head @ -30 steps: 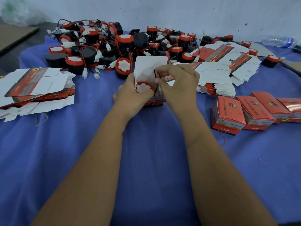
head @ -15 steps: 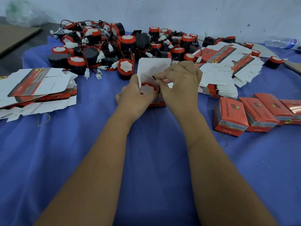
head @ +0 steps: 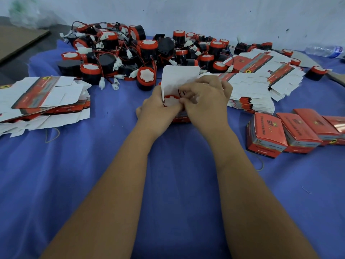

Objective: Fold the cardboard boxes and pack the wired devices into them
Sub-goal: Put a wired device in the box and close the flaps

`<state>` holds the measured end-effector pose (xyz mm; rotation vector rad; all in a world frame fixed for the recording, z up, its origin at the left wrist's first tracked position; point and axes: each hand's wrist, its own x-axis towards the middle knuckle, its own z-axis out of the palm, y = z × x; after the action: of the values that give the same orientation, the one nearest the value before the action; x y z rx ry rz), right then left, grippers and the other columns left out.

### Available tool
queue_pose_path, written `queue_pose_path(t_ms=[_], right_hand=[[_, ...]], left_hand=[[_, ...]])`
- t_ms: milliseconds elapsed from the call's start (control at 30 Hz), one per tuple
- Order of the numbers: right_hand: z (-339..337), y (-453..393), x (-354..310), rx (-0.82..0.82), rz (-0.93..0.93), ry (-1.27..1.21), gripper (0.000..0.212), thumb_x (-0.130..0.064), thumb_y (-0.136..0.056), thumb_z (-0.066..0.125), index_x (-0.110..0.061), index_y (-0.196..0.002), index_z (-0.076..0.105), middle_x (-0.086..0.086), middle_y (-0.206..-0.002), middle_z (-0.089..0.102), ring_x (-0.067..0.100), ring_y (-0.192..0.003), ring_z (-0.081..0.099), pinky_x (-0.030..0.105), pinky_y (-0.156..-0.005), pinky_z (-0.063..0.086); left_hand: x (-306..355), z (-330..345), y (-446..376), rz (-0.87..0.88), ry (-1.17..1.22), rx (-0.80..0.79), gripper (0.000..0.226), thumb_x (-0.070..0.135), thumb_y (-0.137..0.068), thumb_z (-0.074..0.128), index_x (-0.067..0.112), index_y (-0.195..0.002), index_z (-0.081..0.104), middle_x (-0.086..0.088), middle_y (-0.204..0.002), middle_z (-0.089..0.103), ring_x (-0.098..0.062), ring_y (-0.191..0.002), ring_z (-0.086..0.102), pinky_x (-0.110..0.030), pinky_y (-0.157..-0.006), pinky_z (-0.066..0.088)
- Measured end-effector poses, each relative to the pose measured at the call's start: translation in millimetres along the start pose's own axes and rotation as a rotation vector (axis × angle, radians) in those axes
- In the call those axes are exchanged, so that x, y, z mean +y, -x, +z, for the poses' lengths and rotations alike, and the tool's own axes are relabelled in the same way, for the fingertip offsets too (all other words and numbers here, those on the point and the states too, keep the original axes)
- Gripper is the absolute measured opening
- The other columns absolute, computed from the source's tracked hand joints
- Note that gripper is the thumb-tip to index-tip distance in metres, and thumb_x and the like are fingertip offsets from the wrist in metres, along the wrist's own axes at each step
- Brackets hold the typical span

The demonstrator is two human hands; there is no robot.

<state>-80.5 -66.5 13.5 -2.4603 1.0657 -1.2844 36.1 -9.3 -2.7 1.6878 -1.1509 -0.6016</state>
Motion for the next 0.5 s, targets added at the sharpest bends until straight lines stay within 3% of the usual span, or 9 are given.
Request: queue_pose_path(t_ms=[100, 233, 367, 433, 500], right_hand=[[-3.8, 1.2, 2.4, 0.033, -0.052, 0.13, 0.018, -0.013, -0.075, 0.074, -0.016, -0.093, 0.078, -0.002, -0.087, 0.064, 0.027, -0.108, 0.051, 0.033, -0.096, 0.026], [-4.4, 1.1, 2.8, -0.008, 0.025, -0.043, 0.011, -0.002, -0.077, 0.07, -0.005, -0.085, 0.077, 0.004, -0.103, 0.047, 0.022, -0.101, 0.045, 0.015, -0.083, 0.035], [-4.4, 3.0, -0.7, -0.123, 0.049, -0.177, 0.012, 0.005, -0.077, 0.064, 0.001, -0.08, 0.075, 0.004, -0.101, 0.052, 0.018, -0.095, 0.052, 0.013, -0.075, 0.042], [-5.1, 5.8, -5.6, -0.192, 0.05, -0.221, 0.019, -0.003, -0.076, 0.059, -0.007, -0.086, 0.075, 0.001, -0.093, 0.062, 0.009, -0.087, 0.056, 0.008, -0.072, 0.04], [-6.8, 6.8, -8.6, -0.224, 0.209, -0.394, 0.031, -0.015, -0.073, 0.054, -0.019, -0.1, 0.07, -0.002, -0.086, 0.069, 0.008, -0.087, 0.062, 0.015, -0.079, 0.047]], left_hand=[[-0.5, 0.9, -1.6, -0.031, 0.031, 0.025, 0.054, 0.049, -0.069, 0.054, 0.035, -0.121, 0.051, 0.014, -0.109, 0.064, -0.019, -0.114, 0.057, -0.045, -0.107, 0.04], [-1.9, 1.5, -2.3, -0.025, 0.062, 0.034, 0.049, 0.046, -0.069, 0.056, 0.036, -0.117, 0.051, 0.013, -0.108, 0.065, -0.019, -0.113, 0.058, -0.045, -0.106, 0.042], [-1.7, 1.4, -1.2, -0.042, 0.093, 0.007, 0.033, 0.047, -0.074, 0.049, 0.045, -0.107, 0.051, 0.012, -0.11, 0.065, -0.02, -0.115, 0.056, -0.046, -0.107, 0.039], [-1.3, 0.0, -1.8, -0.056, 0.141, -0.008, 0.03, 0.054, -0.074, 0.047, 0.047, -0.103, 0.052, 0.012, -0.113, 0.065, -0.02, -0.118, 0.054, -0.047, -0.109, 0.037], [-1.6, -0.4, -2.9, -0.047, 0.144, -0.01, 0.037, 0.056, -0.077, 0.048, 0.045, -0.112, 0.052, 0.012, -0.117, 0.065, -0.02, -0.122, 0.053, -0.046, -0.11, 0.036]])
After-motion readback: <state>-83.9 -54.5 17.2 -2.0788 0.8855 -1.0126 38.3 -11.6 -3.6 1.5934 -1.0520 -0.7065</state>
